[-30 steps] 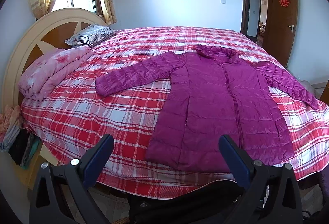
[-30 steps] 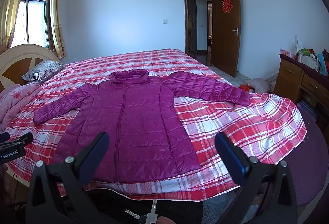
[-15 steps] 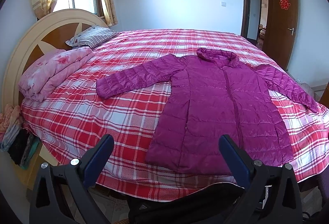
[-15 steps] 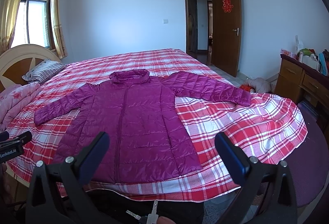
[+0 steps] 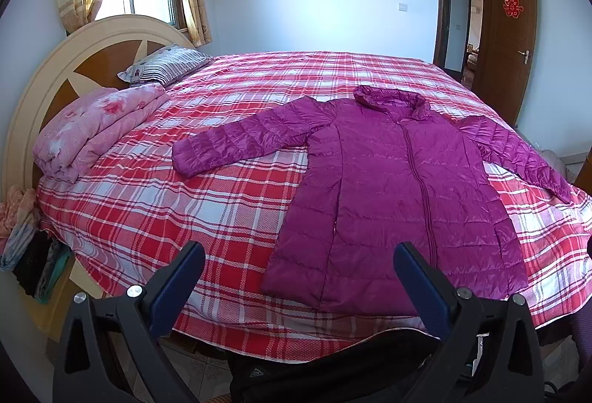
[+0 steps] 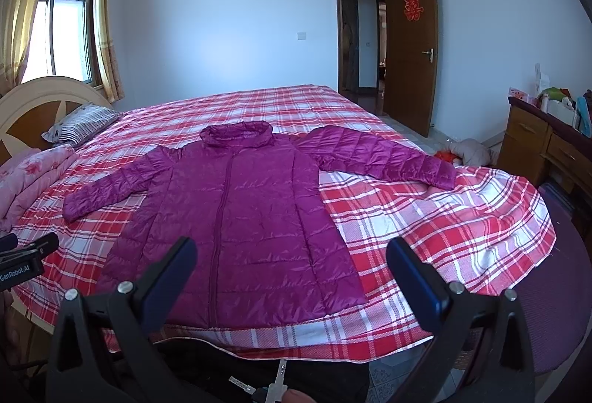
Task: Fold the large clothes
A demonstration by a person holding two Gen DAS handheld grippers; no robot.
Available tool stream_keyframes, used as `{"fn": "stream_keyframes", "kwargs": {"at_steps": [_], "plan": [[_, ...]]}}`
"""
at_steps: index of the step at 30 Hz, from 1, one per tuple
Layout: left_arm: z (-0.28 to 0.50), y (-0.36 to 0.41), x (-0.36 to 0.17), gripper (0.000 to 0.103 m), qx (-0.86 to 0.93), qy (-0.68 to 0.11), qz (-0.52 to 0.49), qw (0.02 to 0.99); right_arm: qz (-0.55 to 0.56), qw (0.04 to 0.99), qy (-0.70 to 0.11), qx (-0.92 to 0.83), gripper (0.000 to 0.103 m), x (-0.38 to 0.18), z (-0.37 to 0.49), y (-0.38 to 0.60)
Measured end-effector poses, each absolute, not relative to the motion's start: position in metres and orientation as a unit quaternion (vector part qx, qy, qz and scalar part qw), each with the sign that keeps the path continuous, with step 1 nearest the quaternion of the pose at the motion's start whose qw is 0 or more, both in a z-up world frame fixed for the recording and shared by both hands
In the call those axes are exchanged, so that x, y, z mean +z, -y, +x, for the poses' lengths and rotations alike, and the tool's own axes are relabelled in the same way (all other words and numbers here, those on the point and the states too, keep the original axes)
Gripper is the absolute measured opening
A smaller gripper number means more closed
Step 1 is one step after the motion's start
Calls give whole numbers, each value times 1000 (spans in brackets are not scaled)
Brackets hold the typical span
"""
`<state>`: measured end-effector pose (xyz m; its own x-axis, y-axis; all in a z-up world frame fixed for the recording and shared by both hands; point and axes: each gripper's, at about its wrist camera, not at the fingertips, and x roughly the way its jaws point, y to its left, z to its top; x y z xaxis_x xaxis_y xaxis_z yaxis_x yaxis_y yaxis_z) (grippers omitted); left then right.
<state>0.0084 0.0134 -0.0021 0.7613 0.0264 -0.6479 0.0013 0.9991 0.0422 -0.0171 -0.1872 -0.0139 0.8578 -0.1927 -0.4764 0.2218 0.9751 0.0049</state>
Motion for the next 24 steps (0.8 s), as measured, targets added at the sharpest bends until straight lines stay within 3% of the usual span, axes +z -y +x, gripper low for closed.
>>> {"fn": "stream_keyframes", "kwargs": {"at_steps": [24], "plan": [[10, -11, -9, 102, 2, -354, 20, 935, 38, 960, -259, -100, 103, -20, -13, 188]]}}
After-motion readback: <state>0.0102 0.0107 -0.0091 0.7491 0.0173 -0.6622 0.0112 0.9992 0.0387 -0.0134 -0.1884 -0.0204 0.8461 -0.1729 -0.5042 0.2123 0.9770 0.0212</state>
